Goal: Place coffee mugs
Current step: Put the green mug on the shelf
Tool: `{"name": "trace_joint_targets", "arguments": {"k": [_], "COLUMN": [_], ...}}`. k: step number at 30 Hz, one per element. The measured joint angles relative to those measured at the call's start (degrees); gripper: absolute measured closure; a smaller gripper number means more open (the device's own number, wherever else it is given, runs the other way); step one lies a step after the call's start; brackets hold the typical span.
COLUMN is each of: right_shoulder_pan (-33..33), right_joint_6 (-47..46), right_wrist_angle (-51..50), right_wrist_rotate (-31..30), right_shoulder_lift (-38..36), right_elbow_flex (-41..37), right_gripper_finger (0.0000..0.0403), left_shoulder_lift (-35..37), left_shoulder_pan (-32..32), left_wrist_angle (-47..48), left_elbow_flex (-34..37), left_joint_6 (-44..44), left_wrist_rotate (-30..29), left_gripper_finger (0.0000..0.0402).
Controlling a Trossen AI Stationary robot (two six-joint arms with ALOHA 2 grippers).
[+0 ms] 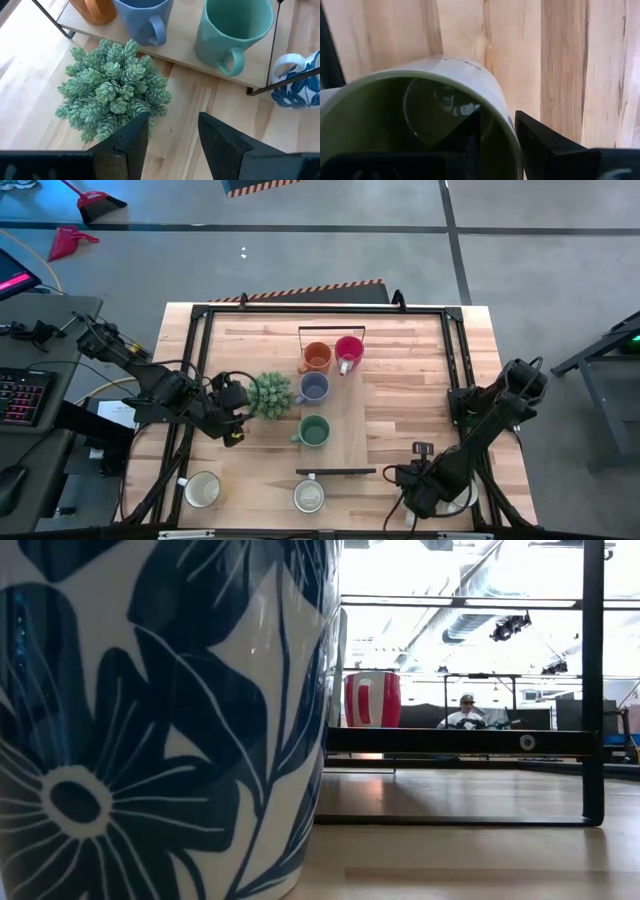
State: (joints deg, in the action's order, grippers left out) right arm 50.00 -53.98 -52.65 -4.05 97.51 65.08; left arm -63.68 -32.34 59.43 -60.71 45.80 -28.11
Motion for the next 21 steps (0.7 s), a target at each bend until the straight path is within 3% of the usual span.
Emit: {"name": "trace_joint_targets", "arguments": {"k": [12,21], "right_shoulder_pan": [-0.11,-0.50], "right_joint_6": [-0.10,-6.82], "right_wrist_angle": [0.91,-1.50], "right_wrist_rotate": [1.11,1.11], "right_shoulder_lift": [2.87,3.77], "right_elbow_flex": [0.00,0.00], "right_gripper_finger": [0.0302,0.0320], "left_shoulder_lift": [0.00,0.00], "left_shoulder_pan": [0.00,0.00], "left_wrist_angle": [-1.12,-1.10], "left_elbow_flex": [0.00,0.00], "left_joint_6": [0.09,0.09], "left_wrist_rotate": [0.08,0.07], "left_gripper_finger": [0.0241,0.0241]}}
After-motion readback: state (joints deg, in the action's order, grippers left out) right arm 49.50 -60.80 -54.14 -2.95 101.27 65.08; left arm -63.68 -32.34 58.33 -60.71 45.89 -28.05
